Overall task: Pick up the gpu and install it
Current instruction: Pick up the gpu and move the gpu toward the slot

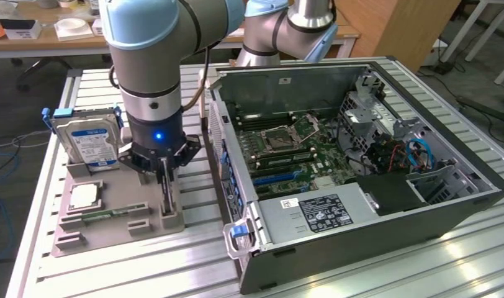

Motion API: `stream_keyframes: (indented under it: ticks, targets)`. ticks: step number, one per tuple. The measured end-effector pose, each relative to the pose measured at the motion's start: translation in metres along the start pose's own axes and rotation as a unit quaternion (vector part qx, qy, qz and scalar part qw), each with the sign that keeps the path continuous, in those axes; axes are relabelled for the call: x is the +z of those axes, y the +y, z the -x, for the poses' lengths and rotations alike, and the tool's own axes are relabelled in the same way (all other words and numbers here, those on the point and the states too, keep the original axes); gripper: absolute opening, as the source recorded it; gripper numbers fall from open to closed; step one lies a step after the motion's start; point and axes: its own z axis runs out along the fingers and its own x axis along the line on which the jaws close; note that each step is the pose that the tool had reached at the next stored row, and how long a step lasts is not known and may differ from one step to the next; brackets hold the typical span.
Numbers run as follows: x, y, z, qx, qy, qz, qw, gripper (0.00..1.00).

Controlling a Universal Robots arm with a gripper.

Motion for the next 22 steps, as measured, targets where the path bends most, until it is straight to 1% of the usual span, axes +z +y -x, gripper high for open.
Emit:
stream_keyframes:
  ticks: [8,22]
  targets:
    - [-0.0056,0.0003,0.0,0.0,0.0,0.0,1.0,0.27]
    - [-0.0111,0.0006,0.0,0.0,0.0,0.0,1.0,0.27]
